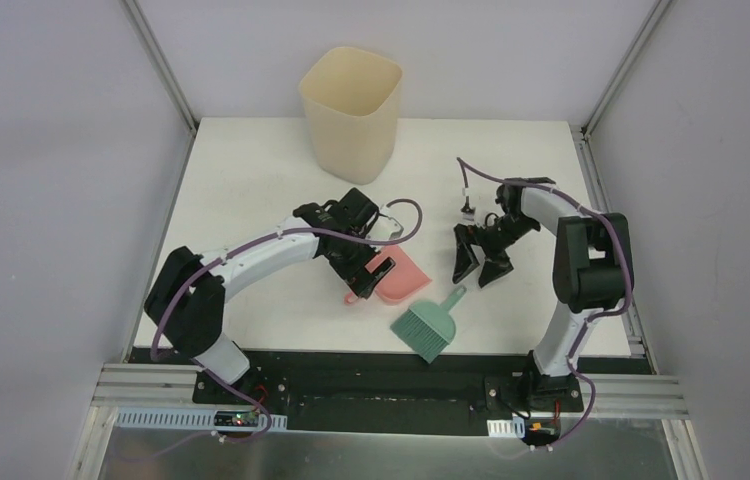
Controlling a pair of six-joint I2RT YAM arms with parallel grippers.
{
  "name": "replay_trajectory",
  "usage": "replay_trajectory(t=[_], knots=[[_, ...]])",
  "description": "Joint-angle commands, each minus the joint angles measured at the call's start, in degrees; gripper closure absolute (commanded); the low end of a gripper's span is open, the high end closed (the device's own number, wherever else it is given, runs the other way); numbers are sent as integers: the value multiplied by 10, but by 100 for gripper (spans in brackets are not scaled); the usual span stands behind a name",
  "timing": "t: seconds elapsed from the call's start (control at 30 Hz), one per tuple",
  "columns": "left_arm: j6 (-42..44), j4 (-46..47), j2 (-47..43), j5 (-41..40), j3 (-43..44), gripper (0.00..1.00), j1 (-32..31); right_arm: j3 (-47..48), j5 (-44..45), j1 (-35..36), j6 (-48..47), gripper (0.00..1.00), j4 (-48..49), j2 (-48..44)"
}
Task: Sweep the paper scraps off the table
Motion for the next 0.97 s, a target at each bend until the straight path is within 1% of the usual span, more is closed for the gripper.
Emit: replay_trajectory(t=[0.0,0.1,0.17,0.23,0.3,0.4,0.47,0.57,0.63,0.73,0.77,0.87,0.93], knots=[[-10,44,-53,-65,-13,1,7,50,59,-7,11,0,-12,-53],[-35,74,-91,-97,-30,1,22,89,74,-15,17,0,-2,-94],[-50,102,-125,-116,-46,1,39,95,83,-24,24,0,33,-130],[-70,135,-163,-154,-66,1,55,83,82,-40,36,0,86,-169],[-87,164,-201,-185,-87,1,69,47,86,-64,65,0,161,-208],[-104,203,-252,-236,-115,1,80,-15,105,-107,133,0,291,-274],[-108,229,-287,-275,-136,1,83,-56,143,-127,179,0,370,-315],[-111,256,-326,-323,-162,1,85,-107,209,-134,226,0,454,-369],[-131,265,-338,-365,-178,1,86,-107,253,-136,232,0,449,-377],[-230,227,-328,-469,-182,1,87,-99,288,-143,228,0,429,-369],[-240,215,-319,-477,-176,1,89,-107,283,-146,226,0,436,-371],[-233,203,-293,-465,-160,1,89,-131,269,-157,224,0,462,-378],[-231,200,-278,-449,-154,1,89,-133,237,-161,221,0,461,-382]])
